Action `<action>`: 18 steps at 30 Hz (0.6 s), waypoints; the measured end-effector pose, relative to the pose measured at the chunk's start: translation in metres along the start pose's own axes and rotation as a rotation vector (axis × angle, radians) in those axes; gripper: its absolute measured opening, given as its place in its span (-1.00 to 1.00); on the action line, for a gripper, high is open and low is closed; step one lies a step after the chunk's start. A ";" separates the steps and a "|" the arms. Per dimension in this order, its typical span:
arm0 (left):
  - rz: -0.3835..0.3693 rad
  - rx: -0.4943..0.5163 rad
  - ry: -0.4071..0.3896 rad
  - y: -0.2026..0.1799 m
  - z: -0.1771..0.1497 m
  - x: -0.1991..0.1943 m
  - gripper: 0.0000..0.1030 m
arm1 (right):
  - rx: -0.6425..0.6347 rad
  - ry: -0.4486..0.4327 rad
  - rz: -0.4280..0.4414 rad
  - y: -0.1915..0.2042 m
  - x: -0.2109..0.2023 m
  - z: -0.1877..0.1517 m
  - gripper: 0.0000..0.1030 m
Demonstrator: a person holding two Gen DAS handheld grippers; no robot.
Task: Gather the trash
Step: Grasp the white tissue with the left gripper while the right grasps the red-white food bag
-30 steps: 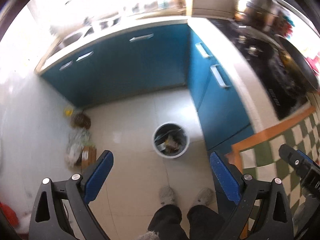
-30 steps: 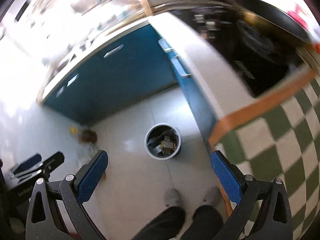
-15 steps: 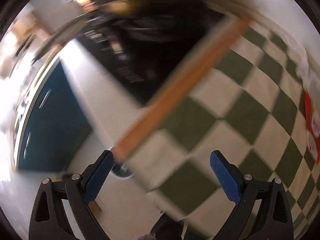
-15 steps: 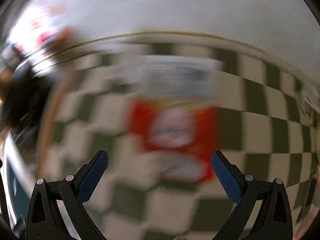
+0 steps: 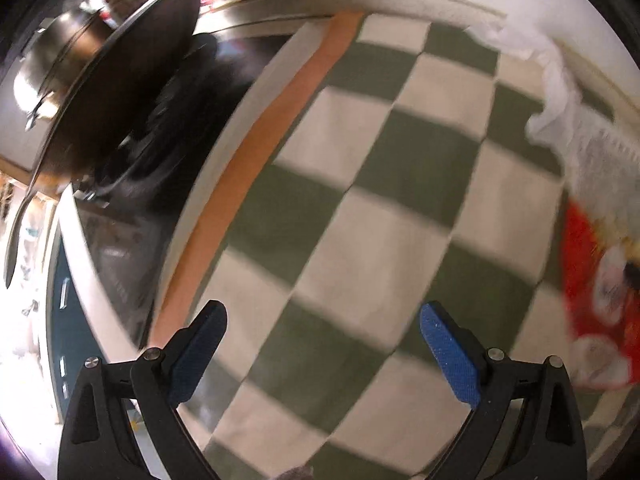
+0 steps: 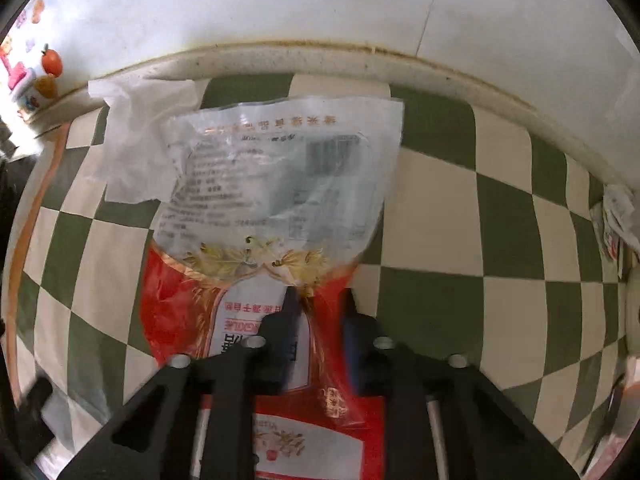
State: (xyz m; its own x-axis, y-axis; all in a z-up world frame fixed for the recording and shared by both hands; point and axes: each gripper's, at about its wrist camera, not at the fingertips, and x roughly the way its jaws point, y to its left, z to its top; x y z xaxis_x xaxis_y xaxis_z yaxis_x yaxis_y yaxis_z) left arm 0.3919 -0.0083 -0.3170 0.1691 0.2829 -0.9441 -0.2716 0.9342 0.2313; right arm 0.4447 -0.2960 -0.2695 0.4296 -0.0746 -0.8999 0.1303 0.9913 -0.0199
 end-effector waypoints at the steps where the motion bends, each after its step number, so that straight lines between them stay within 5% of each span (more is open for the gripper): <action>1: -0.023 0.004 -0.007 -0.006 0.008 -0.003 0.92 | 0.013 0.000 0.005 -0.009 -0.003 0.000 -0.82; 7: -0.257 0.018 -0.011 -0.062 0.073 -0.015 0.92 | 0.153 0.000 -0.013 -0.080 -0.016 0.002 -0.84; 12: -0.380 0.041 0.019 -0.111 0.109 -0.004 0.90 | 0.256 -0.016 -0.066 -0.122 -0.021 0.008 -0.84; 13: -0.396 0.050 0.022 -0.120 0.114 0.000 0.62 | 0.269 -0.023 -0.075 -0.126 -0.021 0.010 -0.84; 14: -0.401 0.064 0.025 -0.126 0.116 0.004 -0.19 | 0.278 -0.030 -0.081 -0.128 -0.022 0.012 -0.83; 15: -0.392 0.079 0.036 -0.132 0.118 0.007 -0.56 | 0.281 -0.039 -0.086 -0.128 -0.024 0.014 -0.83; 17: -0.399 0.104 -0.001 -0.133 0.117 0.000 -0.98 | 0.282 -0.054 -0.088 -0.134 -0.031 0.019 -0.83; 18: -0.401 0.108 -0.003 -0.130 0.115 -0.003 -0.98 | 0.280 -0.063 -0.083 -0.129 -0.037 0.020 -0.83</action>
State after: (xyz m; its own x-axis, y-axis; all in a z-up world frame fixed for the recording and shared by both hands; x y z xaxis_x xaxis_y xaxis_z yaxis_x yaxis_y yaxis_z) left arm 0.5353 -0.1057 -0.3172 0.2441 -0.1073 -0.9638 -0.0829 0.9879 -0.1310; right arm 0.4298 -0.4231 -0.2251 0.4606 -0.1697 -0.8712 0.4048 0.9137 0.0361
